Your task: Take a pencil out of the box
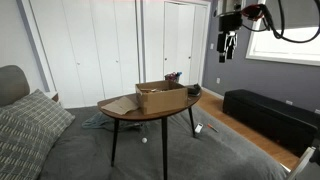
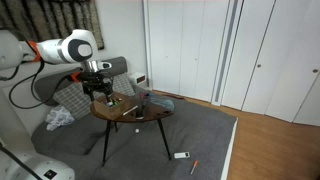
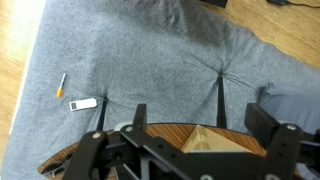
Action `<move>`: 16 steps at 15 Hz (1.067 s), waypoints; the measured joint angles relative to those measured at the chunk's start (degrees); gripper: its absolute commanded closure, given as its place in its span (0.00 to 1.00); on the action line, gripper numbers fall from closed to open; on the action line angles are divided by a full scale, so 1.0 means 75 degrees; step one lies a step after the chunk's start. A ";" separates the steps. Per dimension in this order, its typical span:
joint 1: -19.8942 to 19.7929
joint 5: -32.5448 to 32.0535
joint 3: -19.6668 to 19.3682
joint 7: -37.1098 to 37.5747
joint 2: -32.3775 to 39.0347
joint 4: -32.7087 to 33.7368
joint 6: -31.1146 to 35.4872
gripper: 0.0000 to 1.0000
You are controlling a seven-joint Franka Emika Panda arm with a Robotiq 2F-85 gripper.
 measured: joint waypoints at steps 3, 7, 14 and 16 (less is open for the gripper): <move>0.0000 0.0000 0.0000 0.0000 0.0000 0.0000 0.0000 0.00; 0.0000 0.0000 0.0000 0.0000 0.0000 0.0000 0.0000 0.00; 0.0087 -0.0042 0.0032 -0.0106 0.0019 0.0025 0.0065 0.00; 0.0303 -0.0078 0.0186 -0.0342 0.0113 0.0164 0.0235 0.00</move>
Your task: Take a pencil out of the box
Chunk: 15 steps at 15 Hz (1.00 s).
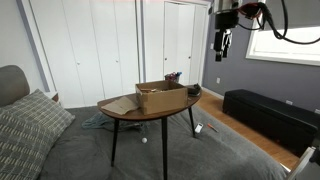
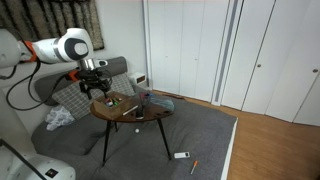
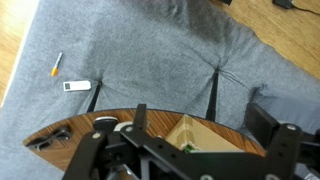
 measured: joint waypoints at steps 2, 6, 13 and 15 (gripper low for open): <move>0.0301 -0.0002 0.0235 -0.0227 0.0206 0.0242 0.0285 0.00; 0.0722 -0.0049 0.0670 -0.0578 0.0942 0.0856 0.0906 0.00; 0.0847 -0.0135 0.0654 -0.2259 0.2843 0.2300 0.1411 0.00; 0.0830 -0.0101 0.0532 -0.2753 0.3290 0.2629 0.1555 0.00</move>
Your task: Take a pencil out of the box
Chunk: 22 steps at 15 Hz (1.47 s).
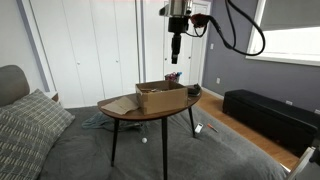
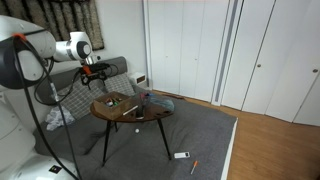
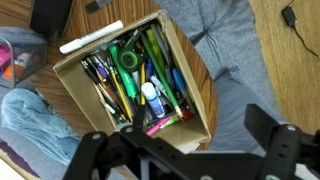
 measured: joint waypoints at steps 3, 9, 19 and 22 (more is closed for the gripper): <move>-0.0048 0.0028 -0.0058 -0.0448 0.0524 0.0291 0.0323 0.00; -0.0079 0.0028 -0.0058 -0.0638 0.0871 0.0348 0.0702 0.00; -0.0120 0.0016 -0.0057 -0.0643 0.1456 0.0383 0.1425 0.00; -0.0144 0.0023 -0.0055 -0.0657 0.1892 0.0474 0.1866 0.00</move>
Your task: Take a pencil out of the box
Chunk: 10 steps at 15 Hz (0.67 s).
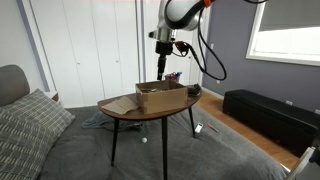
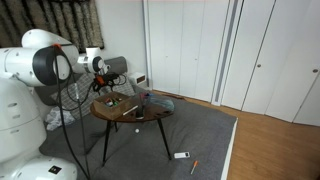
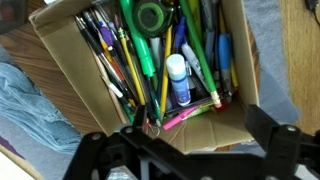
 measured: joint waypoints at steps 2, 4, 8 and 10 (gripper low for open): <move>-0.0031 0.0012 0.0017 -0.0098 0.0233 0.0057 0.0246 0.04; -0.0059 0.0028 0.0050 -0.0246 0.0426 0.0101 0.0497 0.17; -0.0088 0.0030 0.0124 -0.0470 0.0801 0.0236 0.0781 0.47; -0.0112 0.0030 0.0173 -0.0536 0.0967 0.0301 0.0881 0.56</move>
